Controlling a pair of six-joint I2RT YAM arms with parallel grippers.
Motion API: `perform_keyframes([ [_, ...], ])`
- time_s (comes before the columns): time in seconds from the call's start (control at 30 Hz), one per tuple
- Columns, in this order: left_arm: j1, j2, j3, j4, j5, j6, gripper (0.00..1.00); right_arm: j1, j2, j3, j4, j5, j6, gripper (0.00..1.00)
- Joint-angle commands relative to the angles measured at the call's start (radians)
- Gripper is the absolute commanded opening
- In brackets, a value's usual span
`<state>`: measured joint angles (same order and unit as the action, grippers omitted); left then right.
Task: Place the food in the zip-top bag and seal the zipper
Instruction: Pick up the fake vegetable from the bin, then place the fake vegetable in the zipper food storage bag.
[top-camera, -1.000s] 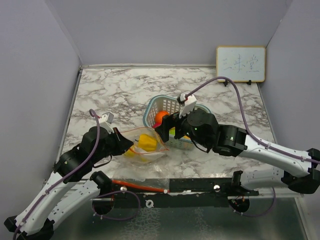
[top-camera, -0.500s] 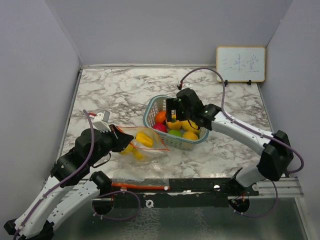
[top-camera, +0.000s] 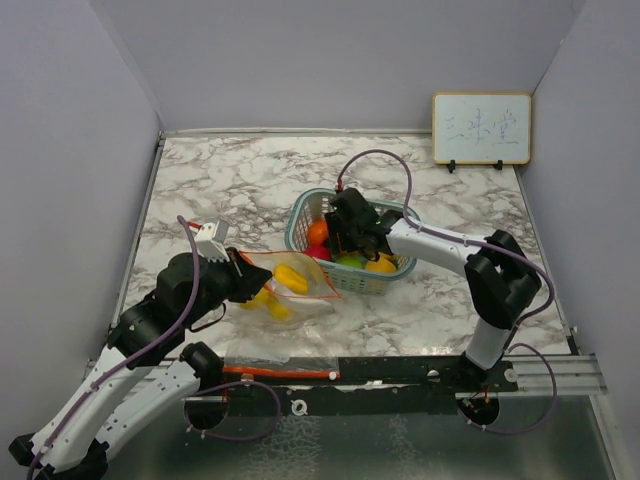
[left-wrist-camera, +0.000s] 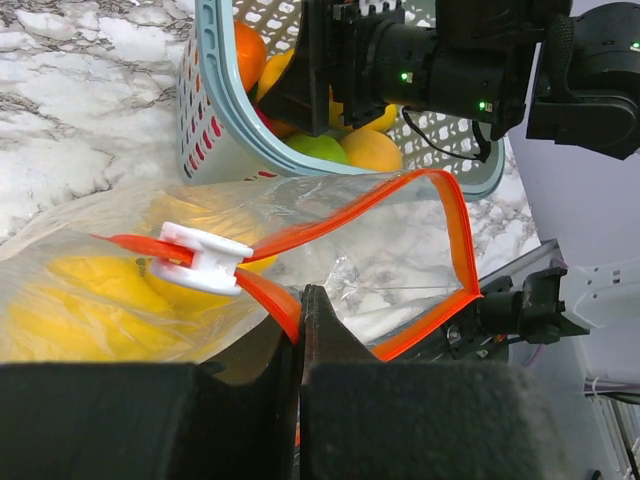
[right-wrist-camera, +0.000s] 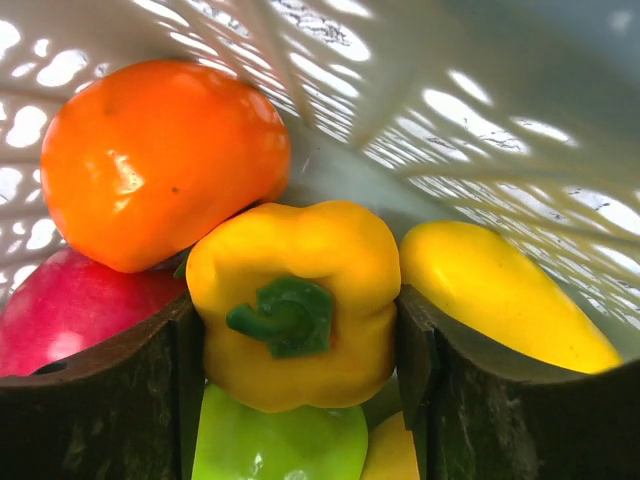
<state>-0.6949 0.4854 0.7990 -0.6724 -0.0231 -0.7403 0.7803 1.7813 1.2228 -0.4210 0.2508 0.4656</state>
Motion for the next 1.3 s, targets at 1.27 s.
perform_keyframes([
  [1.27, 0.001, -0.036, 0.043, -0.027, 0.179, -0.076, 0.00, 0.201, -0.532, -0.196, 0.421, -0.492, -0.065, 0.44],
])
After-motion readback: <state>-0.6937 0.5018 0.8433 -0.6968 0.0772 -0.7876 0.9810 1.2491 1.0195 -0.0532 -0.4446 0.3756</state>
